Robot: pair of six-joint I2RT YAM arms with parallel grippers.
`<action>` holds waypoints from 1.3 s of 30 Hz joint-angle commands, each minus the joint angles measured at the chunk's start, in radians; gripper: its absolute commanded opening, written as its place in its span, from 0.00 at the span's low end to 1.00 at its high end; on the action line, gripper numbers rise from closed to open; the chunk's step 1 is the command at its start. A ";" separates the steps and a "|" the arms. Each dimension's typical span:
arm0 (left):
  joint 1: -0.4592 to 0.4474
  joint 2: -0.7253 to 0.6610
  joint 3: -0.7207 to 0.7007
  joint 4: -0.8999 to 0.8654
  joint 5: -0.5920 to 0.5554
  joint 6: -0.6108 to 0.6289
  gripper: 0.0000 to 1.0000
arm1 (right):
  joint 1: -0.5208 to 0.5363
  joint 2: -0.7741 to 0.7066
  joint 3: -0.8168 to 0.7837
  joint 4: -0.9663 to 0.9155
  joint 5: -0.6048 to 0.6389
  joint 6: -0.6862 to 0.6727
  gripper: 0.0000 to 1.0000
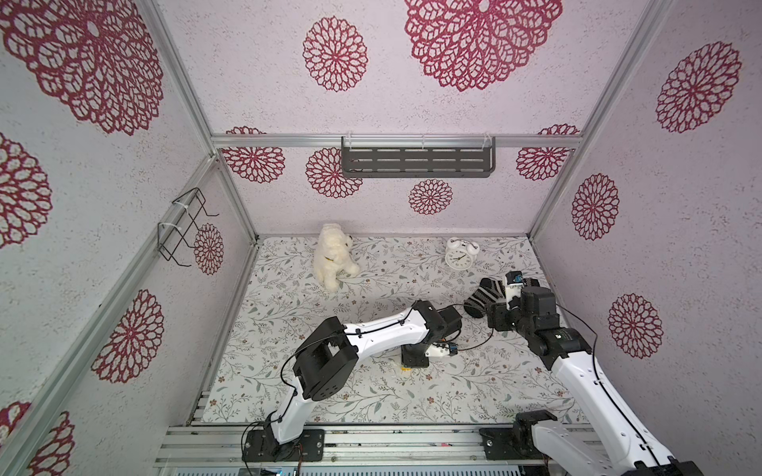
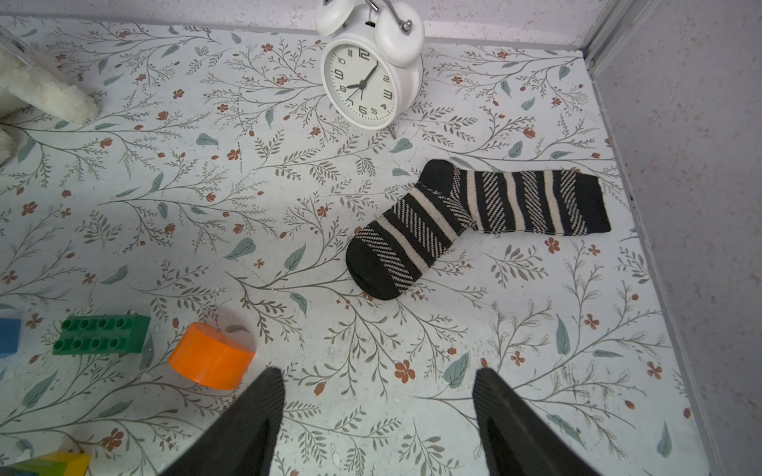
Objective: Assemble an ice cream with lego
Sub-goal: Assemble the lego brick with the lego brick.
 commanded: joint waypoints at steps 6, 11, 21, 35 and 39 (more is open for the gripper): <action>0.001 0.076 -0.042 0.021 0.054 -0.003 0.24 | -0.005 -0.017 -0.006 0.022 -0.006 0.011 0.76; 0.002 0.038 -0.041 0.025 0.049 -0.005 0.29 | -0.006 -0.017 -0.005 0.021 -0.005 0.012 0.76; 0.005 -0.028 -0.041 0.049 0.016 -0.009 0.44 | -0.006 -0.014 -0.006 0.022 -0.005 0.011 0.77; 0.011 -0.098 -0.018 0.059 -0.041 -0.005 0.49 | -0.007 -0.010 -0.005 0.022 -0.005 0.011 0.77; 0.014 -0.122 -0.011 0.057 -0.047 -0.003 0.49 | -0.007 -0.010 -0.005 0.023 -0.002 0.011 0.77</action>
